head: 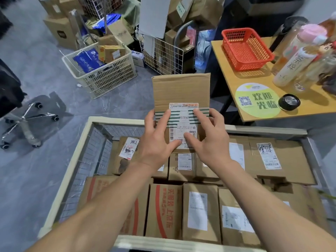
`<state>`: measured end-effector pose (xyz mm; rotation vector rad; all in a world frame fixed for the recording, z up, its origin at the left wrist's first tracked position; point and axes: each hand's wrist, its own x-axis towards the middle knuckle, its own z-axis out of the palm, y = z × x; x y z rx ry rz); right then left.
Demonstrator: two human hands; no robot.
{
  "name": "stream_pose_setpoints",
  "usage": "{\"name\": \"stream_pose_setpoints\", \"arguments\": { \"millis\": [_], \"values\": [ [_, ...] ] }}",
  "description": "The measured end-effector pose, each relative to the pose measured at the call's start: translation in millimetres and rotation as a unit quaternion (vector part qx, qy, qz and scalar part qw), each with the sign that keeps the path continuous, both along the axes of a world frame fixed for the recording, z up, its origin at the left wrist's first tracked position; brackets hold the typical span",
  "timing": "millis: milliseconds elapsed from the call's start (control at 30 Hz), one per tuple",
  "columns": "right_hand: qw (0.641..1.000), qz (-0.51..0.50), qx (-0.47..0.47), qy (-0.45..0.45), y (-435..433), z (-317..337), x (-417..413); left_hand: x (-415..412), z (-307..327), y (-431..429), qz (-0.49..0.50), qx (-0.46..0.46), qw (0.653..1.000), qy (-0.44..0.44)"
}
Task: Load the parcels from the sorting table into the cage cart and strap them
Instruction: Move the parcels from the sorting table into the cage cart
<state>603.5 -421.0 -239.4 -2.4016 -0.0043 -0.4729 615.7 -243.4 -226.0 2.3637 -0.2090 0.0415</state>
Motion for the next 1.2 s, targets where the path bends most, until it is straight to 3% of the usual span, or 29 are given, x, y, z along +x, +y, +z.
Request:
{"name": "stream_pose_setpoints", "arguments": {
  "millis": [233, 400, 533, 867, 1200],
  "values": [
    [0.999, 0.026, 0.018, 0.038, -4.6, -12.3, 5.7, 7.0, -14.8, -4.9, 0.008, -0.012, 1.000, -0.001],
    [0.996, 0.025, 0.013, 0.085, 3.9, -38.5, 4.0, 11.6, -36.0, 1.2, -0.009, 0.041, 0.999, 0.008],
    [0.996, 0.026, 0.004, 0.087, 17.8, -70.7, -1.4, 11.1, -62.1, 18.4, -0.021, 0.068, 0.996, 0.050],
    [0.981, 0.002, 0.004, 0.196, 66.0, -155.7, -26.6, -3.4, -145.3, 63.9, -0.031, 0.117, 0.977, 0.175],
    [0.966, -0.038, -0.039, 0.252, 26.8, -205.9, -14.6, 17.9, -203.3, 19.7, -0.071, 0.051, 0.959, 0.269]
  ]
}}
